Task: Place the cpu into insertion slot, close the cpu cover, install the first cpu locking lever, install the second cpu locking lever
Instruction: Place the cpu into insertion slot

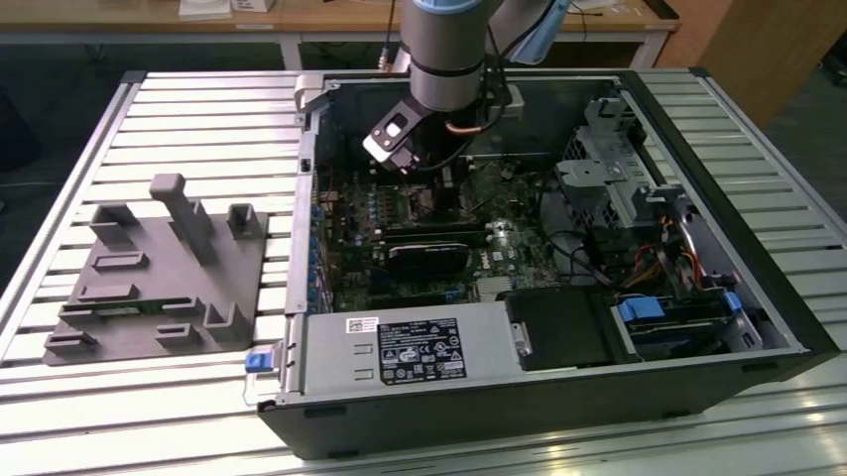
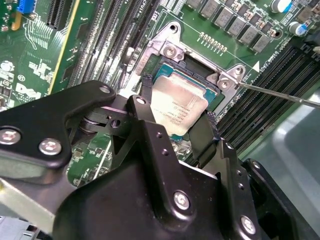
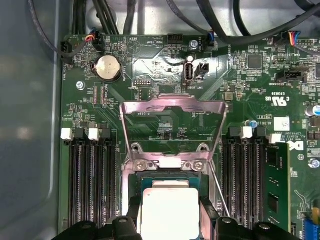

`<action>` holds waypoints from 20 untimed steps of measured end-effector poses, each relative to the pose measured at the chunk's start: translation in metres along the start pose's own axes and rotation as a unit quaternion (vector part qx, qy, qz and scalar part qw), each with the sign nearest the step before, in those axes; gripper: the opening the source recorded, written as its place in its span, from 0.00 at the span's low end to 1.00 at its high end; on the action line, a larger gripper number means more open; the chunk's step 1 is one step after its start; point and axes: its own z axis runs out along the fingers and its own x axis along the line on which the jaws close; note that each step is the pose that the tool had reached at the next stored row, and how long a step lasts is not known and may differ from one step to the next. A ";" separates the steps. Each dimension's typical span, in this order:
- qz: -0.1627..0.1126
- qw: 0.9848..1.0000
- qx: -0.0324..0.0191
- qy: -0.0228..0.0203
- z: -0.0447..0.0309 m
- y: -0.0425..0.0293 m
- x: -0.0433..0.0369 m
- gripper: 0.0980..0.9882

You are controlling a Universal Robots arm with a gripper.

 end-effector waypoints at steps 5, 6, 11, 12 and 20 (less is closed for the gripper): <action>0.000 1.000 0.000 0.000 0.0021 -0.0001 0.0008 0.50; 0.000 1.000 0.000 0.000 0.0025 -0.0001 0.0008 0.50; 0.000 1.000 0.000 -0.001 0.0028 -0.0001 0.0008 0.50; 0.000 1.000 0.000 -0.001 0.0029 -0.0001 0.0008 0.50; 0.000 1.000 0.000 0.000 0.0029 -0.0001 0.0008 0.58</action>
